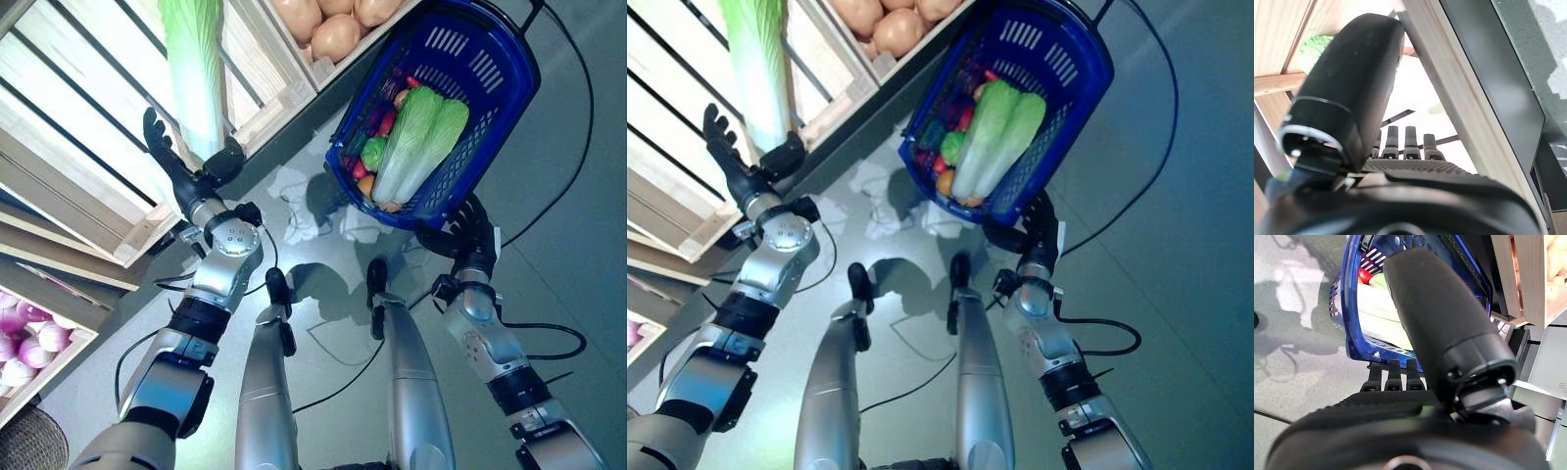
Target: Put vegetables into the basket
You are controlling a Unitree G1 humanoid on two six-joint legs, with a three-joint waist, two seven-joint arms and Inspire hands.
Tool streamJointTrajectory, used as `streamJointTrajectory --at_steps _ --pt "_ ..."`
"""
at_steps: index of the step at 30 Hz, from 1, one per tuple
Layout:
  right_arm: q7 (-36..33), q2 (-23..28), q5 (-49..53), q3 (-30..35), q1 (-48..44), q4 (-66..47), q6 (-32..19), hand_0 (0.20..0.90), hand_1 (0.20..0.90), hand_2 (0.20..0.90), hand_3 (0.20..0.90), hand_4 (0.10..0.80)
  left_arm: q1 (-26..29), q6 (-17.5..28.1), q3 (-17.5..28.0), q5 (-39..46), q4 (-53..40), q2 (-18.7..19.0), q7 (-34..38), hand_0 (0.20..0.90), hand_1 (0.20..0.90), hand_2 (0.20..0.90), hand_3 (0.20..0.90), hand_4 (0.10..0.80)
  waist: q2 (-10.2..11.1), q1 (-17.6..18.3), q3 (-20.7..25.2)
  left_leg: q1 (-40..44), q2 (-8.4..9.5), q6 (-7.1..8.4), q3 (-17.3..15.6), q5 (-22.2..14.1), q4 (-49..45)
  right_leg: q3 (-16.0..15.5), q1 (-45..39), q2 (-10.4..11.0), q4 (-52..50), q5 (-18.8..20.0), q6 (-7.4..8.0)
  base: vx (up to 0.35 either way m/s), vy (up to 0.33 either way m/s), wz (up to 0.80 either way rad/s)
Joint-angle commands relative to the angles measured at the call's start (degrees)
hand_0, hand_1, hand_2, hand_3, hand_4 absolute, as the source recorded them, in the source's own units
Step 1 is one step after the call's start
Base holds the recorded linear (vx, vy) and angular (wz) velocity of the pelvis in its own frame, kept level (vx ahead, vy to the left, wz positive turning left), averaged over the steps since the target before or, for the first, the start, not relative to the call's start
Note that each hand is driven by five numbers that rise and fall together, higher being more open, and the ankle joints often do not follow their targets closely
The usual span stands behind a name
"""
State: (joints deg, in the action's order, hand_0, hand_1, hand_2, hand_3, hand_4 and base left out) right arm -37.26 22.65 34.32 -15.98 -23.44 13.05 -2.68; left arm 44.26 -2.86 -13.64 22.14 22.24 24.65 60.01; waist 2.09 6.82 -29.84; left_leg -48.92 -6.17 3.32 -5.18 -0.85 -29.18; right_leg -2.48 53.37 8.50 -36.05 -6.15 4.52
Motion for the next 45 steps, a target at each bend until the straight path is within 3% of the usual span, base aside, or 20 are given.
streamJointTrajectory --at_steps 1,13,16,18,19,29,45 --pt "-2.32 4.07 0.56 2.95 -0.58 -6.70 -2.19 0.900 0.900 0.900 0.900 0.800 5.50 3.05 2.11 -6.81 -0.18 2.07 4.72 0.900 0.900 0.900 0.900 0.800 -0.10 -0.18 0.04 -2.93 1.65 -1.92 -0.69 -4.98 -5.74 -1.60 -2.29 -1.51 0.95 0.04 -1.82 0.000 0.000 0.00" --pt "-1.63 6.14 2.12 3.69 -3.98 -4.62 0.67 0.900 0.900 0.900 0.900 0.800 9.11 2.61 0.96 -3.50 5.25 2.16 2.19 0.900 0.900 0.900 0.900 0.800 -0.61 -0.01 0.04 -8.84 1.46 -2.53 -1.14 -8.66 -13.44 -0.84 4.25 -0.60 -6.05 -0.99 -1.69 0.008 0.038 0.00" --pt "-1.12 6.50 2.39 3.26 -4.67 -3.40 1.23 0.900 0.900 0.900 0.900 0.800 9.44 3.14 0.40 -1.66 7.78 1.71 1.26 0.900 0.900 0.900 0.900 0.800 -0.84 0.11 0.04 -10.18 1.20 -2.21 -0.73 -11.38 -16.85 -0.03 5.51 -0.49 -8.60 -2.54 -1.27 0.063 0.082 -0.05" --pt "-0.84 6.89 2.46 3.33 -5.79 -3.16 2.01 0.900 0.900 0.900 0.900 0.800 10.85 3.22 0.21 -0.89 8.70 1.61 0.03 0.900 0.900 0.900 0.900 0.800 -0.87 0.41 0.04 -12.85 0.95 -2.82 -1.35 -10.61 -17.74 0.28 8.28 -0.28 -9.33 -1.45 -1.70 -0.021 0.104 -0.11" --pt "-0.53 7.00 2.68 3.16 -5.31 -2.84 2.04 0.900 0.900 0.900 0.900 0.800 10.65 3.04 -0.13 -0.58 9.14 1.53 -0.36 0.900 0.900 0.900 0.900 0.800 -0.93 0.45 0.04 -11.86 0.97 -2.41 -0.83 -12.26 -18.51 0.70 7.54 -0.49 -10.49 -2.87 -1.19 0.086 0.085 -0.07" --pt "1.88 8.33 3.59 2.54 -7.90 -0.75 2.37 0.900 0.900 0.900 0.900 0.800 13.99 1.04 -2.80 1.58 13.56 1.77 -5.40 0.900 0.900 0.900 0.900 0.800 -0.80 0.96 0.04 -13.49 0.75 -2.29 -1.32 -11.69 -18.85 1.32 9.36 -0.39 -10.43 -1.60 -0.79 0.019 0.043 -0.05" --pt "5.27 9.21 2.62 2.11 -7.03 0.15 2.70 0.900 0.900 0.900 0.900 0.800 14.90 1.15 -5.30 5.68 17.36 3.26 -16.54 0.900 0.900 0.900 0.900 0.800 -0.04 2.16 0.04 -12.02 0.24 -2.27 -2.50 -11.93 -17.52 2.80 8.39 -1.32 -7.58 -0.21 -0.04 0.030 0.037 -0.06"
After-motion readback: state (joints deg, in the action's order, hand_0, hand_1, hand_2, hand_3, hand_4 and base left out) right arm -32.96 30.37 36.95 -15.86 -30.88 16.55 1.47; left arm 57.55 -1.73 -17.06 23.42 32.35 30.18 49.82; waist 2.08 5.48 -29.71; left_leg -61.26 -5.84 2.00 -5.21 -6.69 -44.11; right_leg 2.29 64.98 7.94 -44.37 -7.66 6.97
